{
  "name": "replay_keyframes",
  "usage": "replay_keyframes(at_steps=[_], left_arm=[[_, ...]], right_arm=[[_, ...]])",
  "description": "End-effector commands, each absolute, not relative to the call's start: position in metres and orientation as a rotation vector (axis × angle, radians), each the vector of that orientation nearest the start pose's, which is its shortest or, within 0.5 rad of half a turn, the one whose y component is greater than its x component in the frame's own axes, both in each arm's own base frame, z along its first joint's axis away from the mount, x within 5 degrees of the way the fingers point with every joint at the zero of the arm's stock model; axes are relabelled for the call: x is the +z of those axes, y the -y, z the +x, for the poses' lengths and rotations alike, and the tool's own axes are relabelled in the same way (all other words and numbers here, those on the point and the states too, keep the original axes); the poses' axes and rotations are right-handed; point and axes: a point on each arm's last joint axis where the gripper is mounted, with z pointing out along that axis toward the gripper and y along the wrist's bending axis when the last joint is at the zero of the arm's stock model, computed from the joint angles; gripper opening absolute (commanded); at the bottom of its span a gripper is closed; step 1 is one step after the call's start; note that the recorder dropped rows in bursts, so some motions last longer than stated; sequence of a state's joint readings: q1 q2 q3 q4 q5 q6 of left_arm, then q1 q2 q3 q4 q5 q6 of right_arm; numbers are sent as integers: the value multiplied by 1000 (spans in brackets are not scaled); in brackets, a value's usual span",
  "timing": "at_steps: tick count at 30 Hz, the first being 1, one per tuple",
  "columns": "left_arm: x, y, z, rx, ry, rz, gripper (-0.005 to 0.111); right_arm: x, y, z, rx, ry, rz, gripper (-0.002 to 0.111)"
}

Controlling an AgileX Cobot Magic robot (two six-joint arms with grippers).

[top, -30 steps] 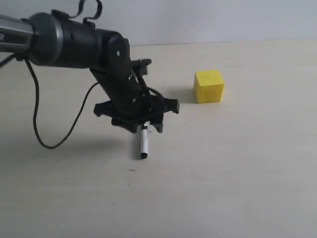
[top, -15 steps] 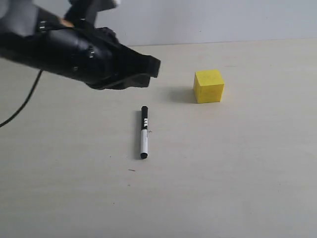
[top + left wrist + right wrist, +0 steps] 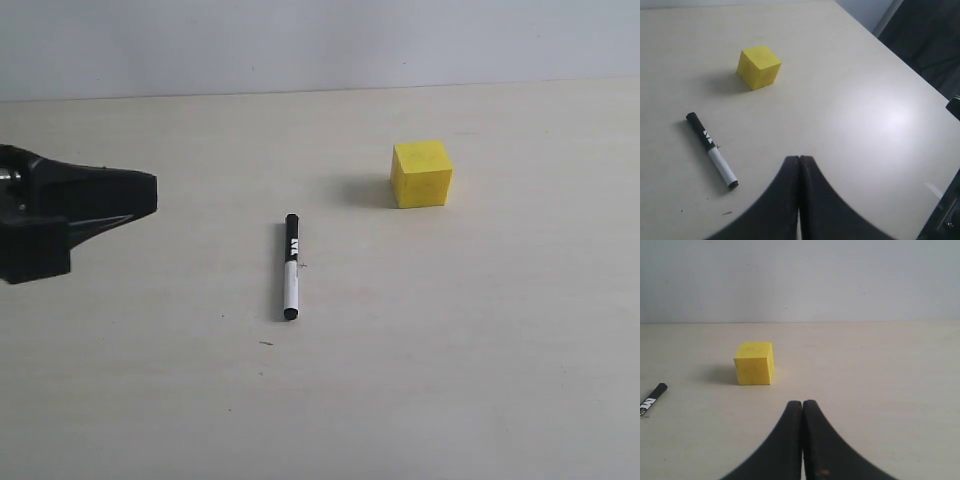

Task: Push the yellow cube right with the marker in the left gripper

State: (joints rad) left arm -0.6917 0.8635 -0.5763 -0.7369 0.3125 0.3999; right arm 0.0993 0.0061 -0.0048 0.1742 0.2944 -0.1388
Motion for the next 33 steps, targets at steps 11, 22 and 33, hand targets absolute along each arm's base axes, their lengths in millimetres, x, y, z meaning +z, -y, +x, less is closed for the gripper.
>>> replay_keyframes(at_steps=[11, 22, 33], left_arm=[[303, 122, 116, -850, -1983, 540, 0], [317, 80, 110, -623, -1889, 524, 0], [320, 44, 66, -475, -1709, 389, 0]], right_arm=[[188, -10, 54, 128, -1765, -98, 0], [188, -10, 54, 128, -1765, -98, 0], [188, -10, 54, 128, -1765, -98, 0]])
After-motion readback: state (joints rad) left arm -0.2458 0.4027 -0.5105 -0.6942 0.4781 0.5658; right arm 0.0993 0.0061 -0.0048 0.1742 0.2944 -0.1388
